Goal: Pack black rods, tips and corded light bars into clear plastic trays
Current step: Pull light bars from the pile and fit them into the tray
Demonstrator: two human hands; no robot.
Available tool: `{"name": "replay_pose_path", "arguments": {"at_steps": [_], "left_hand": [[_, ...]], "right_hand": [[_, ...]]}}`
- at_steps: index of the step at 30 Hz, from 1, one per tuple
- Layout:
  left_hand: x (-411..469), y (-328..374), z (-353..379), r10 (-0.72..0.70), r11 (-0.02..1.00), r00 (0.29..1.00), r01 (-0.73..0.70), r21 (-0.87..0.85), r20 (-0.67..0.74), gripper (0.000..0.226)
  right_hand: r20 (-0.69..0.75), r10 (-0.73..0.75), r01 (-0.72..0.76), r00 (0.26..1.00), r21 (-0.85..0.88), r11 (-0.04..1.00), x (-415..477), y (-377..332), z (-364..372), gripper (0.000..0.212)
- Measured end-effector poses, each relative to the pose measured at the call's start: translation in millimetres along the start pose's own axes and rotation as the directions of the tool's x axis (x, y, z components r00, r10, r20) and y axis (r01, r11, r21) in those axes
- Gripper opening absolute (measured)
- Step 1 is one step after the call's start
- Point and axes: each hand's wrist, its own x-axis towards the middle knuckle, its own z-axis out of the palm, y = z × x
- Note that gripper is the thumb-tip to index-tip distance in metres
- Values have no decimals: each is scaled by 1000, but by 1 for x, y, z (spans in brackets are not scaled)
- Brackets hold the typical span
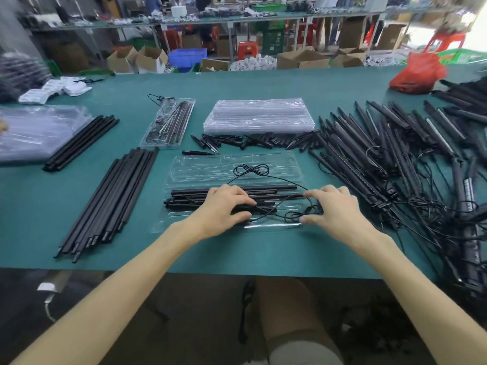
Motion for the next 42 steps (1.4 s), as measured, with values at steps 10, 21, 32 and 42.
{"name": "replay_pose_path", "arguments": {"at_steps": [10,21,32,42], "left_hand": [[-7,3,13,81,997,989,-81,5,-123,33],[-6,0,17,44,995,993,-53,-85,-111,21],[-6,-2,19,27,992,993,-40,-122,-111,33],[-7,-1,24,75,997,984,-71,31,-162,27]], "right_hand": [[-32,86,-74,996,280,957,3,1,8,56],[-60,197,-138,979,519,844,15,3,-2,23],[-271,-59,133,961,262,956,11,0,4,15],[-298,-185,253,937,211,944,4,2,2,22]]}}
